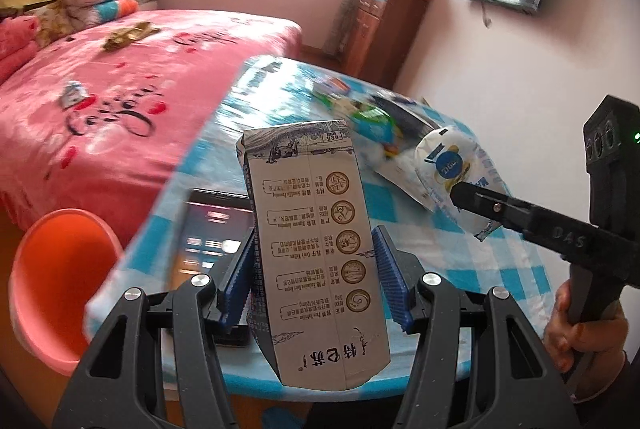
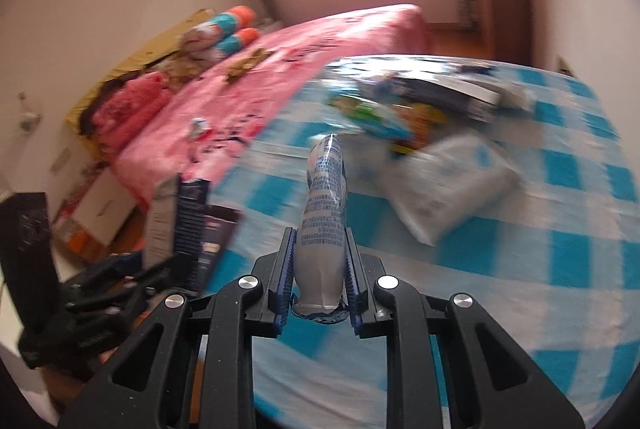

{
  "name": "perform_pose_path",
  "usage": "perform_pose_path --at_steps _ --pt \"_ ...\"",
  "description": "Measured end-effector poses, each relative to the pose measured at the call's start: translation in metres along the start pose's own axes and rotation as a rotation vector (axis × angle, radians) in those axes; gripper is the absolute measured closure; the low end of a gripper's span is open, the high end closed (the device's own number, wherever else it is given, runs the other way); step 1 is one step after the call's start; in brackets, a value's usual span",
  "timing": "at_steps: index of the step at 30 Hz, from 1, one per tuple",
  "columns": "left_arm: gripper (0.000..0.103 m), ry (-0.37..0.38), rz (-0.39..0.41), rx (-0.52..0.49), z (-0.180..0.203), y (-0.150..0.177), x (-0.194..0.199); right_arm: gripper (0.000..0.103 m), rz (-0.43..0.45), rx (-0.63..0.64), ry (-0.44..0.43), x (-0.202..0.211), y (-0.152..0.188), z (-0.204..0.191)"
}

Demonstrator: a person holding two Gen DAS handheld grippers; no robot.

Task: Collect trash
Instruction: 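Carry carton and pouch over the orange bucket and open both tools, then move both open tools back over the trash on the table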

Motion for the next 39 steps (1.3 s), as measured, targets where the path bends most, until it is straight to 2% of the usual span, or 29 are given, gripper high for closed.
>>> perform_pose_path --at_steps 6,12,17,22,24,25,26,27,28,33,37,39 --pt "0.045 -0.135 0.074 0.051 -0.054 -0.004 0.044 0.079 -0.038 0.123 -0.155 -0.014 -0.018 -0.091" --pt "0.045 -0.284 0.100 0.168 -0.129 0.010 0.075 0.079 -0.104 0.257 -0.265 -0.045 -0.013 -0.187" --pt "0.045 -0.393 0.097 0.260 -0.189 0.030 0.089 0.079 -0.163 0.349 -0.316 -0.076 0.001 -0.244" --pt "0.045 -0.445 0.081 0.347 -0.234 0.049 0.089 0.076 -0.237 0.412 -0.343 -0.114 0.020 -0.287" --pt "0.042 -0.462 0.076 0.373 -0.246 0.055 0.086 0.073 -0.256 0.412 -0.355 -0.124 0.026 -0.298" --pt "0.039 -0.471 0.075 0.382 -0.250 0.059 0.086 0.062 -0.267 0.406 -0.372 -0.126 0.027 -0.298" --pt "0.029 -0.491 0.072 0.394 -0.255 0.062 0.086 0.055 -0.271 0.396 -0.381 -0.128 0.028 -0.297" --pt "0.024 -0.505 0.071 0.399 -0.258 0.064 0.087 0.042 -0.266 0.382 -0.384 -0.129 0.028 -0.294" --pt "0.023 -0.518 0.071 0.401 -0.261 0.066 0.088 0.036 -0.254 0.365 -0.385 -0.128 0.026 -0.290" --pt "0.015 -0.557 0.118 0.351 -0.260 0.062 0.101 0.021 -0.166 0.284 -0.355 -0.108 0.006 -0.259" --pt "0.014 -0.510 0.222 0.301 -0.244 0.048 0.113 0.014 -0.075 0.232 -0.318 -0.082 -0.008 -0.226" --pt "0.014 -0.481 0.263 0.281 -0.235 0.042 0.117 0.014 -0.016 0.214 -0.300 -0.068 -0.012 -0.211"
Point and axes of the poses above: each gripper's, at about its wrist camera, not at the fingertips, and x roughly against the way its jaws point, z to its right, y to its underside, the point moved 7 cm from there along -x, roughly the way its jaws point, and after that the axes turned 11 degrees about y, right-handed, at the moved point
